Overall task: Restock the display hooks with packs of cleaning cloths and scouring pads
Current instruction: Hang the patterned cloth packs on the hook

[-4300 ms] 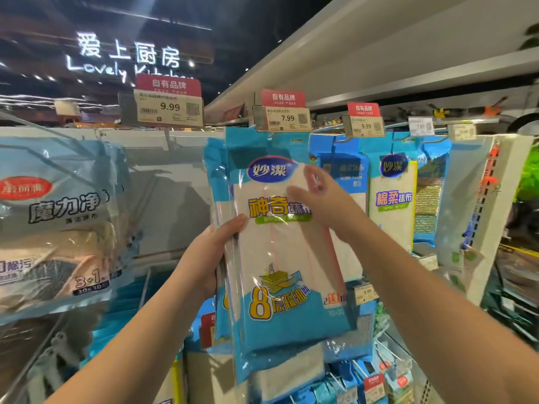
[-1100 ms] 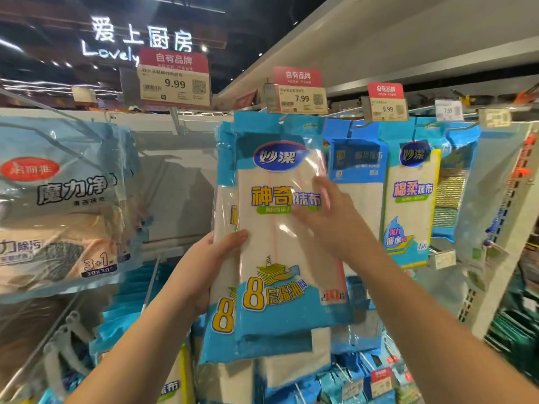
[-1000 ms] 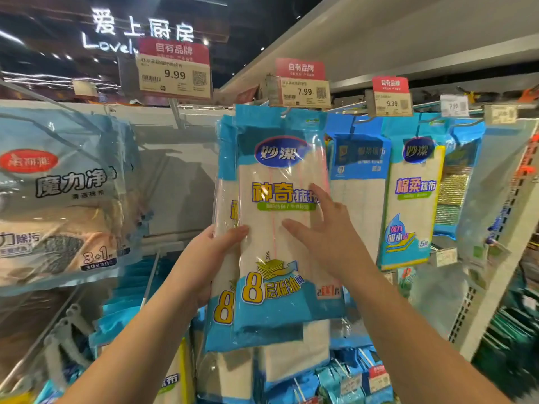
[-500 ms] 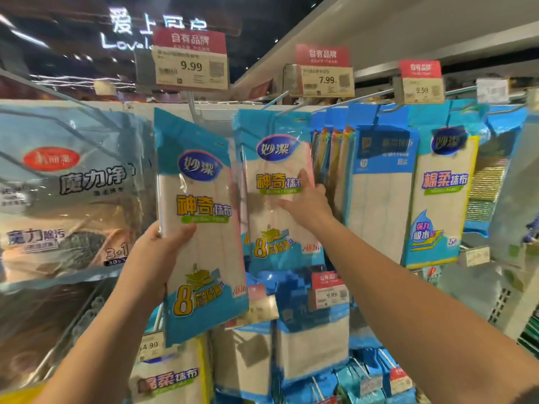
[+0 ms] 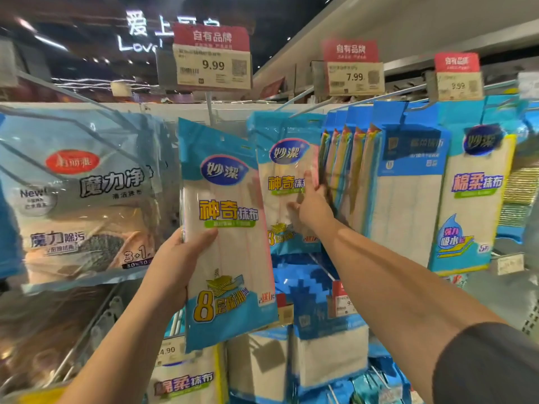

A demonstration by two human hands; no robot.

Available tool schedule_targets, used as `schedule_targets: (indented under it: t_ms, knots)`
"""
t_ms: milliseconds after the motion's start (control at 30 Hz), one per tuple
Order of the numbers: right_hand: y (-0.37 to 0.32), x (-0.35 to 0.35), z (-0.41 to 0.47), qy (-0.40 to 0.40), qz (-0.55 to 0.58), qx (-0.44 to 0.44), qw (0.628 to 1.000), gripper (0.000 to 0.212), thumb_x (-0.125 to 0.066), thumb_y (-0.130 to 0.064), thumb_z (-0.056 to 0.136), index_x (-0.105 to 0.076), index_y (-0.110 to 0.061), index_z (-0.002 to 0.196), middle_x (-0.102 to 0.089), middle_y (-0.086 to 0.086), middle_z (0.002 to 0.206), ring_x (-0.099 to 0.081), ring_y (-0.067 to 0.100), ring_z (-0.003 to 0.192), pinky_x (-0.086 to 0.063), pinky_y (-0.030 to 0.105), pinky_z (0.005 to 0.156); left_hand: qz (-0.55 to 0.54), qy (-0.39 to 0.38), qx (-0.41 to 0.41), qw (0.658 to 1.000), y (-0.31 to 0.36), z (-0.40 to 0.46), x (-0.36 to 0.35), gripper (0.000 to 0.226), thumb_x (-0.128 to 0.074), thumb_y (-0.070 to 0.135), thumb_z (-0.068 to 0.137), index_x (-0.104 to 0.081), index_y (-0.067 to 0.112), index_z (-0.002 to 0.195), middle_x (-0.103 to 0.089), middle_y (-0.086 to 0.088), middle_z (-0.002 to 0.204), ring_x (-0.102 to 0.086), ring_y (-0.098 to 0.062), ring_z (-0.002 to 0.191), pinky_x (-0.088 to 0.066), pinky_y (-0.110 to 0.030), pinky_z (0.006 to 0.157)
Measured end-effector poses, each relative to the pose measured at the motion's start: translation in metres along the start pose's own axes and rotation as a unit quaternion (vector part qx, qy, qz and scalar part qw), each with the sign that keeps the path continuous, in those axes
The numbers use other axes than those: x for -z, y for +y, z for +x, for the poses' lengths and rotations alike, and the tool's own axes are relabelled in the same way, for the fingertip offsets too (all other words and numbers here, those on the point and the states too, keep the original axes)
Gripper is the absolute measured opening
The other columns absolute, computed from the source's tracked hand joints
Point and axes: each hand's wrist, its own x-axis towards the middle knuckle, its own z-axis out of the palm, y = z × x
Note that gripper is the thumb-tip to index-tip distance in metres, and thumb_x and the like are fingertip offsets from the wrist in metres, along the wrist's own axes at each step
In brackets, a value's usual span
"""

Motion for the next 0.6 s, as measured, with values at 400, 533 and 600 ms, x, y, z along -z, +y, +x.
schedule_targets:
  t_ms: [400,533,600]
  knots:
    - [-0.022,0.086,-0.061,0.118,0.07,0.183,0.974,0.043,-0.054,-0.024,0.099,-0.048,-0.016,0.14,-0.048,0.003,0.135,-0.053,0.02,0.118,-0.042,0.033,0.105,-0.02,-0.088,-0.003,0.996,0.001,-0.001,-0.021,0.022,-0.063,0.025,0.093,-0.065,0.019,0.114,-0.077,-0.01,0.1,-0.074,-0.034,0.09,-0.059,-0.055,0.079]
    - [-0.04,0.147,-0.083,0.197,0.128,0.273,0.933,0.041,-0.054,-0.016,0.097,-0.051,-0.018,0.138,-0.044,-0.012,0.126,-0.048,0.005,0.12,-0.042,0.027,0.103,-0.022,-0.134,-0.009,0.991,0.001,-0.001,-0.032,0.037,-0.071,0.031,0.082,-0.064,0.021,0.118,-0.076,-0.012,0.106,-0.073,-0.038,0.095,-0.058,-0.058,0.082]
    - [-0.045,0.171,-0.09,0.228,0.107,0.321,0.913,0.044,-0.055,-0.011,0.094,-0.051,-0.016,0.137,-0.045,-0.014,0.127,-0.046,0.002,0.118,-0.04,0.02,0.1,-0.023,-0.154,-0.009,0.988,0.0,-0.001,-0.039,0.041,-0.077,0.032,0.08,-0.065,0.022,0.118,-0.075,-0.013,0.109,-0.073,-0.039,0.096,-0.058,-0.06,0.082]
